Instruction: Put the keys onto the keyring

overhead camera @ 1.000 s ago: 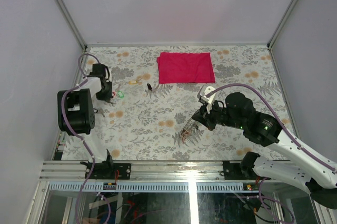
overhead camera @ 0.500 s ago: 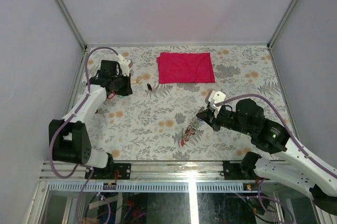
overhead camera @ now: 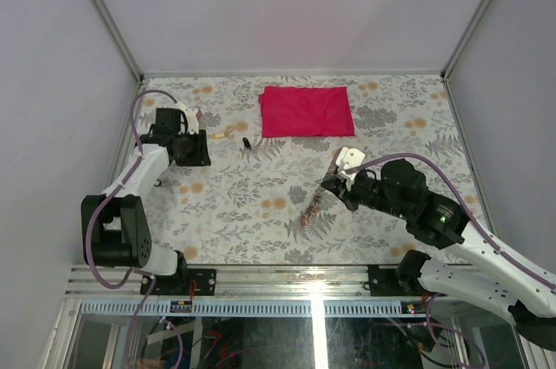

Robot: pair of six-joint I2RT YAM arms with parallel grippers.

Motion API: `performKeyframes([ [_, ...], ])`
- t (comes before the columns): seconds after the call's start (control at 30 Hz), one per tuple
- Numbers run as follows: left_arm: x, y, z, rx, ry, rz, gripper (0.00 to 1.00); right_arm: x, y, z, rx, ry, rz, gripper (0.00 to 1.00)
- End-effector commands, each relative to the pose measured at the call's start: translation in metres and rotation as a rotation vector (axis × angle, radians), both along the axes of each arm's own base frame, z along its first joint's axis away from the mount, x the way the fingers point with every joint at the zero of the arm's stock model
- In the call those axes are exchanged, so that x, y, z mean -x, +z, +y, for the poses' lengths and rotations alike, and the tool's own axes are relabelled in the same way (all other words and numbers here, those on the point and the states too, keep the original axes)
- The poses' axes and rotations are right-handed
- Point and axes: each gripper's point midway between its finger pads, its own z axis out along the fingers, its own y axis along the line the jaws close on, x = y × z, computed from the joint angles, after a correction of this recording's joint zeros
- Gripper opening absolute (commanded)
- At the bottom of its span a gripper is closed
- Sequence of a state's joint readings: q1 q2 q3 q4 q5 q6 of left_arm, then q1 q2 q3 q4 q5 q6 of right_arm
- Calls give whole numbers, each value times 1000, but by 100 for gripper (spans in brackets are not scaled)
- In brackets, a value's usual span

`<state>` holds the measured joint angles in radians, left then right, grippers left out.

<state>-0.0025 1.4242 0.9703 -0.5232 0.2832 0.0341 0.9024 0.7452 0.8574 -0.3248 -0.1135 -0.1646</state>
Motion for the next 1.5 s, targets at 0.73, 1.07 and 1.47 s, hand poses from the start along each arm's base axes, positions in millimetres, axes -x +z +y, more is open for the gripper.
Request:
performKeyframes([
  [0.73, -102, -48, 85, -15, 123, 21, 54, 4, 34, 16, -150, 21, 30, 0],
  [1.07, -116, -54, 73, 65, 17, 17, 56, 7, 34, 16, -154, 21, 60, 0],
  [1.47, -111, -67, 68, 87, -22, 54, 54, 7, 33, 20, -153, 25, 82, 0],
])
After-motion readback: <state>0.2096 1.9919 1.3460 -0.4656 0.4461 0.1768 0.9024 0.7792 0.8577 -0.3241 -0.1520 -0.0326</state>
